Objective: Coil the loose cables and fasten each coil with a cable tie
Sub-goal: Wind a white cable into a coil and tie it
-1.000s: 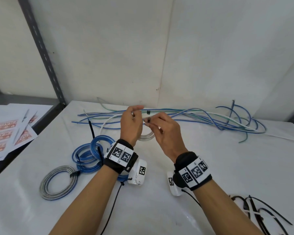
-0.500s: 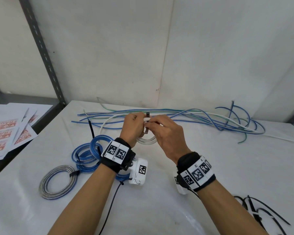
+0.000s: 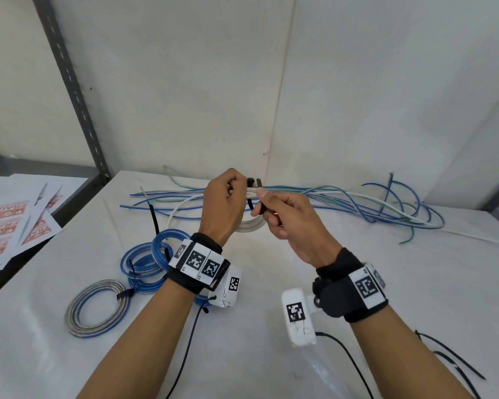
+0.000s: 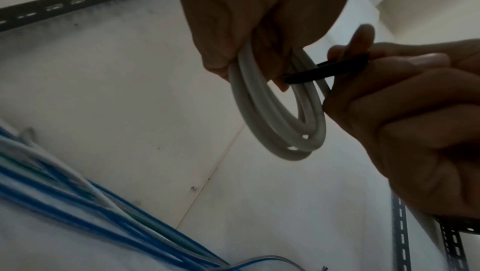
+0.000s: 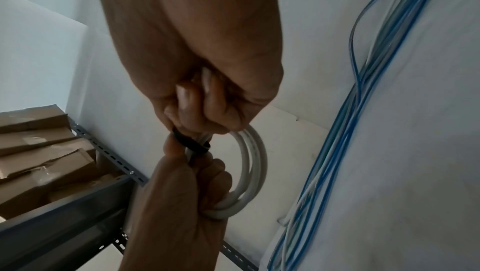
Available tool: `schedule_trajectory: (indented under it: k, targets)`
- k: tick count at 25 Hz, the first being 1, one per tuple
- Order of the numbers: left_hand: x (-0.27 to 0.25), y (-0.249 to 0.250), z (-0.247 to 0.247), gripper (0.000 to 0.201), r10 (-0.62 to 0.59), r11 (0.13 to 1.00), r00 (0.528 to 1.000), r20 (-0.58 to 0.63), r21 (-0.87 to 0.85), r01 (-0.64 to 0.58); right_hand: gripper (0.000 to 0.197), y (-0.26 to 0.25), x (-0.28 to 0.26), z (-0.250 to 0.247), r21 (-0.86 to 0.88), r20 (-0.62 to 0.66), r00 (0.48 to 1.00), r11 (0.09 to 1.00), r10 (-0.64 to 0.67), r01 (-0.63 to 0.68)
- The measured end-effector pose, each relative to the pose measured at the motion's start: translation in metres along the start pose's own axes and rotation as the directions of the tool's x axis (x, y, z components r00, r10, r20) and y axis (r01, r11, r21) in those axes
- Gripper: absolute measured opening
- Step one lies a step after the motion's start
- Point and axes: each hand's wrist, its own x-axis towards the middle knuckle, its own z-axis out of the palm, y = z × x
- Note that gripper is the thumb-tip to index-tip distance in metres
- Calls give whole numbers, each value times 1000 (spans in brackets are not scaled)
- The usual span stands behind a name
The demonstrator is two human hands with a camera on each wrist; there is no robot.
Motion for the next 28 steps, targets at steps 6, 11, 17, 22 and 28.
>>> schedule_trajectory:
  k: [6, 11, 17, 22, 28]
  targets:
    - [-2, 2, 4, 23, 72, 996, 997, 3, 55, -72, 41, -9, -1, -11, -70, 77, 996, 997, 36, -31]
    - [-3, 3, 4, 24, 78, 996, 997, -4, 50, -77, 41, -12, -1, -11, -70, 95, 992, 995, 77, -71]
    - [-8, 8, 6, 22, 151, 985, 988, -20, 93, -148, 41, -18, 0, -15, 31, 97, 976, 980, 192, -196]
    - [-12, 7, 9, 20, 239, 966, 971, -3, 99, -237, 40, -23, 5, -18, 174, 34, 943, 927, 331, -332]
    - [-15, 2, 16, 22, 155, 987, 988, 16, 40, -155, 40, -14, 2, -2, -171, -225, 974, 985, -13, -26]
